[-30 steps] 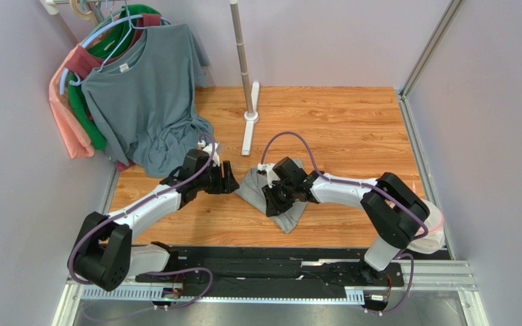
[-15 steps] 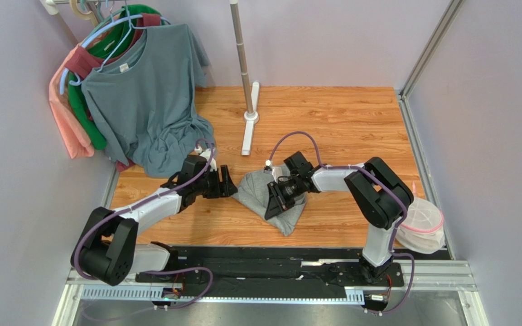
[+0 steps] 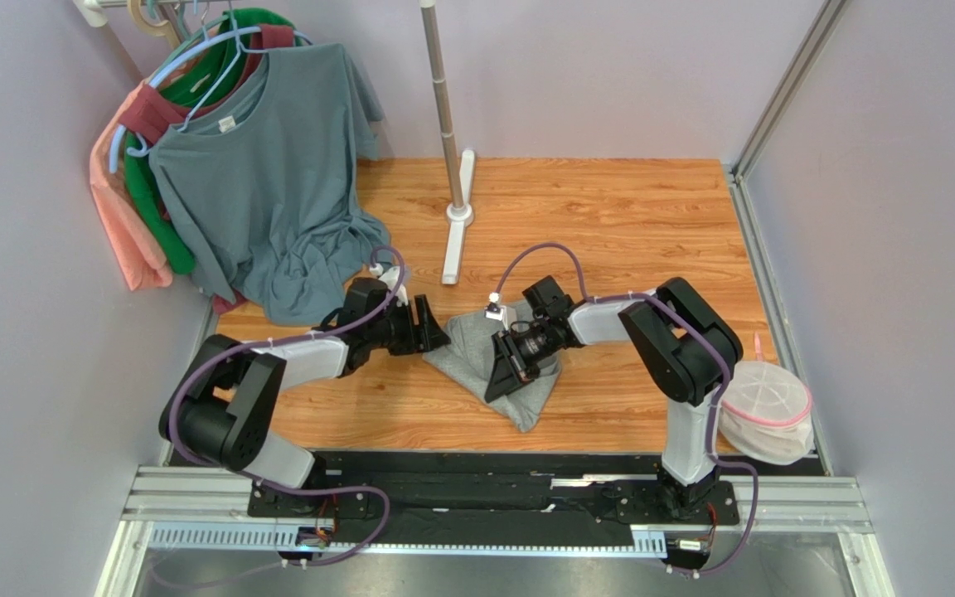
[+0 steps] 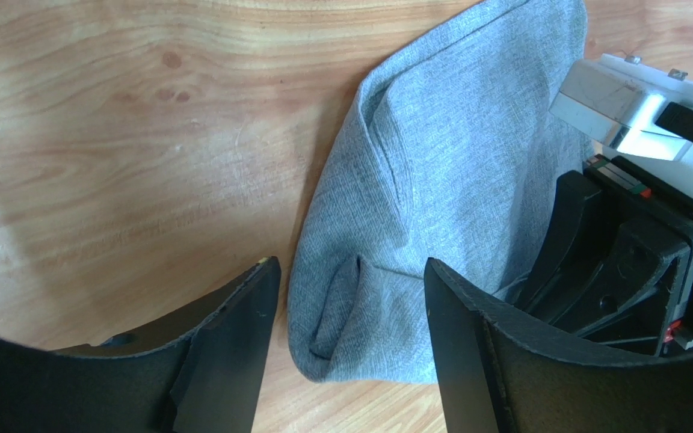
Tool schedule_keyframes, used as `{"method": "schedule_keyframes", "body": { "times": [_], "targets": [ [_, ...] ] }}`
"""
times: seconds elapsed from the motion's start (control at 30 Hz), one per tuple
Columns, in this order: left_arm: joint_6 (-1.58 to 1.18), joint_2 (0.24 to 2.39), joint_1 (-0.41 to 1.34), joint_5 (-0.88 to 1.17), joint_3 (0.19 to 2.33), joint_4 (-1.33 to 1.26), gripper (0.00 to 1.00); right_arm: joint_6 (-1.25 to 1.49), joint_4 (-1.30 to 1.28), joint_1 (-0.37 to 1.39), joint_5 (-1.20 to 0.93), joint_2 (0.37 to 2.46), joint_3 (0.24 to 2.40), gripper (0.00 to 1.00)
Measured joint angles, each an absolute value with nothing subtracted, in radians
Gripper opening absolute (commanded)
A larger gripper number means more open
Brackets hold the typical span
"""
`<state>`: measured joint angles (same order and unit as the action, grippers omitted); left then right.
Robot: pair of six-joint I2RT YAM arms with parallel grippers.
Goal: Fold the napkin, place the utensils inside, and roll it up
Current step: Roll the napkin with the utensil
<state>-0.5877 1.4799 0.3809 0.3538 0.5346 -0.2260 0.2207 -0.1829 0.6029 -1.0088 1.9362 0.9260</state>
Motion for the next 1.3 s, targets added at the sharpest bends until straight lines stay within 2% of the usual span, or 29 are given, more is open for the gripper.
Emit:
{"method": "schedule_keyframes", "body": {
  "times": [0.07, 0.1, 0.27, 0.3, 0.37, 0.4, 0.43, 0.53, 0.63, 0.8, 0.97, 1.13, 1.3],
  "targets": [
    [-0.593, 1.502, 0.377, 0.364, 0.542, -0.247, 0.55, 0.221, -0.183, 0.601, -1.014, 1.939, 0.926, 0.1],
    [-0.596, 1.514, 0.377, 0.369, 0.546, -0.253, 0.45, 0.221, -0.182, 0.6, -1.016, 1.94, 0.927, 0.1],
    [-0.606, 1.568, 0.369, 0.403, 0.555, -0.277, 0.26, 0.22, -0.182, 0.598, -1.02, 1.942, 0.927, 0.12],
    [-0.605, 1.573, 0.369, 0.41, 0.556, -0.279, 0.19, 0.22, -0.182, 0.598, -1.019, 1.942, 0.927, 0.12],
    [-0.606, 1.581, 0.369, 0.417, 0.556, -0.28, 0.1, 0.221, -0.183, 0.598, -1.019, 1.942, 0.928, 0.17],
    [-0.606, 1.584, 0.369, 0.42, 0.556, -0.277, 0.0, 0.22, -0.185, 0.598, -1.018, 1.942, 0.929, 0.21],
    [-0.606, 1.585, 0.369, 0.422, 0.558, -0.275, 0.0, 0.221, -0.186, 0.598, -1.016, 1.941, 0.929, 0.32],
    [-0.601, 1.585, 0.369, 0.426, 0.57, -0.248, 0.0, 0.22, -0.2, 0.598, -0.994, 1.932, 0.931, 0.47],
    [-0.597, 1.585, 0.37, 0.424, 0.594, -0.191, 0.0, 0.212, -0.253, 0.598, -0.959, 1.896, 0.944, 0.52],
    [-0.587, 1.586, 0.37, 0.411, 0.643, -0.073, 0.0, 0.184, -0.36, 0.601, -0.787, 1.743, 0.951, 0.53],
    [-0.573, 1.593, 0.37, 0.41, 0.683, 0.014, 0.0, 0.182, -0.405, 0.655, -0.471, 1.457, 0.934, 0.53],
    [-0.561, 1.626, 0.369, 0.423, 0.735, 0.083, 0.0, 0.177, -0.385, 0.918, -0.095, 1.241, 0.875, 0.54],
    [-0.551, 1.654, 0.369, 0.445, 0.762, 0.098, 0.0, 0.178, -0.372, 1.132, 0.187, 1.266, 0.767, 0.56]
  ]
}}
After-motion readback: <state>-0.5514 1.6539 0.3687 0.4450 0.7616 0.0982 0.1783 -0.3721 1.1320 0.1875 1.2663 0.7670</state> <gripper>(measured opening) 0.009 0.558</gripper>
